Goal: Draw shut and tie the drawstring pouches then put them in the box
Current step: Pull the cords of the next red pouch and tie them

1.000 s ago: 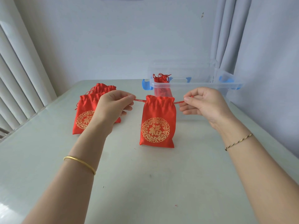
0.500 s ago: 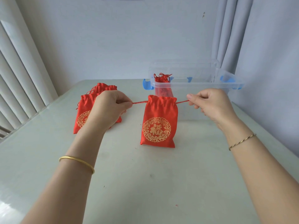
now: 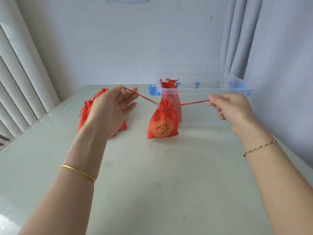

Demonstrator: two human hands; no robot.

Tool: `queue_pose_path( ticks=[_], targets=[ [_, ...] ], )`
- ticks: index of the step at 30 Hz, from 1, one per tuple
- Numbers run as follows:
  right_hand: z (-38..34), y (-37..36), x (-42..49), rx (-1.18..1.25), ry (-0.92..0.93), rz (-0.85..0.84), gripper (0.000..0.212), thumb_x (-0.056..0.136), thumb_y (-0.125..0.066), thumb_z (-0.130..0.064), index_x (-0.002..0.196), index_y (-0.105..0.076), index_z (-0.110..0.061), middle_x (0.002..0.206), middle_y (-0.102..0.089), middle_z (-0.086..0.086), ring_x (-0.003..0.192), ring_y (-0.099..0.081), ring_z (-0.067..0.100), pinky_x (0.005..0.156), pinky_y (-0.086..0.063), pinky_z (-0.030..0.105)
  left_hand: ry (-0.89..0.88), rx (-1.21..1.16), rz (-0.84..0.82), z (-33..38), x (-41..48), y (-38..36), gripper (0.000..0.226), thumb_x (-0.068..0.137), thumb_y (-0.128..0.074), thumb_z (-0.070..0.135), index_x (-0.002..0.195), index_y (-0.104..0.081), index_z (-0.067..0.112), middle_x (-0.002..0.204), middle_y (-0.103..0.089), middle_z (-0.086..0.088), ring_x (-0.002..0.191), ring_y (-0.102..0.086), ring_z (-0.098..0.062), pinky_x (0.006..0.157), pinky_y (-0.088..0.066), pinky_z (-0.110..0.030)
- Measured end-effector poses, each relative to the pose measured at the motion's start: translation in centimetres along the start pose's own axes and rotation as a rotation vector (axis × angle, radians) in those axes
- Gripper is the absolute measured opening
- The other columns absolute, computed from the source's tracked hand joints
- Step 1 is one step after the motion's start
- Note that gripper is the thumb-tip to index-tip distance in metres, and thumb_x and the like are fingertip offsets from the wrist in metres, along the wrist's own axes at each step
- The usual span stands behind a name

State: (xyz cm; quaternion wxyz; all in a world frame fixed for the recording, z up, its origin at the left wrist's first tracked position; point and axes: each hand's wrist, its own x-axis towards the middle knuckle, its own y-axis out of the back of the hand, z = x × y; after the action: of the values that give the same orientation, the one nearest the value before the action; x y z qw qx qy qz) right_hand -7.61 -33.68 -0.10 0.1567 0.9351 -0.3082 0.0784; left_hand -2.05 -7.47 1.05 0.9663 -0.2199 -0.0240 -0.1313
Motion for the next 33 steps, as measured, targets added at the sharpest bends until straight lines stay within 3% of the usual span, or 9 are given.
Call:
queue_pose_path(
  ticks=[1, 3, 6, 10, 15, 18, 24, 27, 33],
  targets=[
    [-0.7, 0.0, -0.2, 0.078, -0.012, -0.029, 0.029, 0.087, -0.061, -0.026, 0.060, -0.061, -0.015, 0.054, -0.041, -0.002, 0.041, -0.033, 0.006, 0.046, -0.029, 0.019, -0.013, 0.000, -0.070, 0.2, -0.3, -0.7, 0.034, 0.099, -0.032, 0.020, 0.067, -0.041, 0.018, 0.089, -0.068, 0.001, 0.099, -0.065, -0.016, 0.086, -0.046, -0.030],
    [-2.2, -0.3, -1.0, 0.253, -0.045, -0.125, 0.029, 0.088, -0.061, -0.028, 0.062, -0.063, -0.015, 0.052, -0.045, -0.004, 0.043, -0.034, 0.006, 0.044, -0.031, 0.016, -0.033, 0.016, -0.159, 0.3, -0.9, -2.0, 0.033, 0.100, -0.030, 0.022, 0.069, -0.043, 0.019, 0.081, -0.067, 0.002, 0.093, -0.067, -0.016, 0.092, -0.046, -0.035],
    [-4.2, -1.0, -2.4, 0.405, -0.045, -0.269, 0.030, 0.089, -0.059, -0.028, 0.062, -0.064, -0.015, 0.048, -0.047, -0.006, 0.045, -0.036, 0.007, 0.046, -0.032, 0.016, -0.081, 0.105, -0.215, 0.1, -2.0, -3.9, 0.026, 0.098, -0.040, 0.020, 0.080, -0.057, 0.013, 0.069, -0.057, 0.002, 0.063, -0.058, -0.010, 0.081, -0.053, -0.031],
    [-5.4, -2.3, -4.1, 0.402, 0.025, -0.384, 0.028, 0.089, -0.058, -0.027, 0.065, -0.066, -0.013, 0.048, -0.049, -0.006, 0.045, -0.037, 0.007, 0.047, -0.031, 0.018, -0.138, 0.423, -0.266, -0.6, -2.5, -4.6, 0.012, 0.090, -0.055, 0.009, 0.096, -0.065, 0.006, 0.069, -0.052, 0.003, 0.058, -0.047, -0.006, 0.061, -0.047, -0.018],
    [-5.5, -3.6, -5.0, 0.352, 0.081, -0.448, 0.027, 0.090, -0.057, -0.025, 0.067, -0.066, -0.013, 0.051, -0.049, -0.005, 0.046, -0.038, 0.006, 0.046, -0.032, 0.016, -0.172, 0.667, -0.295, -1.2, -2.9, -5.1, 0.012, 0.086, -0.064, 0.009, 0.079, -0.066, -0.001, 0.066, -0.045, -0.009, 0.057, -0.039, -0.014, 0.058, -0.037, -0.025],
    [-5.2, -3.7, -4.9, 0.347, 0.070, -0.447, 0.029, 0.092, -0.052, -0.029, 0.074, -0.067, -0.011, 0.058, -0.050, -0.001, 0.047, -0.038, 0.007, 0.047, -0.032, 0.016, -0.160, 0.645, -0.275, -1.4, -2.9, -5.2, 0.017, 0.086, -0.063, 0.010, 0.074, -0.064, -0.001, 0.071, -0.045, -0.015, 0.056, -0.037, -0.016, 0.058, -0.035, -0.027],
    [-4.0, -3.4, -4.4, 0.080, -0.001, -0.512, 0.031, 0.099, -0.039, -0.027, 0.094, -0.065, -0.012, 0.074, -0.059, -0.002, 0.058, -0.049, 0.011, 0.049, -0.039, 0.020, -0.081, 0.528, -0.275, -1.6, -2.3, -4.6, 0.032, 0.088, -0.059, 0.010, 0.099, -0.055, -0.020, 0.069, -0.046, -0.010, 0.054, -0.039, -0.010, 0.054, -0.038, -0.018],
    [-3.8, -3.6, -4.6, 0.081, -0.010, -0.617, 0.029, 0.099, -0.040, -0.027, 0.083, -0.060, -0.013, 0.069, -0.056, 0.001, 0.058, -0.048, 0.012, 0.051, -0.037, 0.020, -0.061, 0.484, -0.280, -1.6, -2.2, -4.5, 0.030, 0.088, -0.058, 0.010, 0.100, -0.056, -0.018, 0.067, -0.047, -0.006, 0.053, -0.041, -0.009, 0.052, -0.039, -0.016],
    [-3.9, -2.9, -4.0, 0.102, 0.078, -0.579, 0.028, 0.094, -0.050, -0.017, 0.066, -0.054, -0.013, 0.059, -0.050, -0.001, 0.050, -0.044, 0.010, 0.048, -0.035, 0.019, -0.027, 0.387, -0.240, -1.7, -2.1, -4.4, 0.007, 0.091, -0.055, 0.007, 0.084, -0.056, 0.006, 0.065, -0.063, 0.000, 0.051, -0.052, -0.006, 0.051, -0.043, -0.016]
  ],
)
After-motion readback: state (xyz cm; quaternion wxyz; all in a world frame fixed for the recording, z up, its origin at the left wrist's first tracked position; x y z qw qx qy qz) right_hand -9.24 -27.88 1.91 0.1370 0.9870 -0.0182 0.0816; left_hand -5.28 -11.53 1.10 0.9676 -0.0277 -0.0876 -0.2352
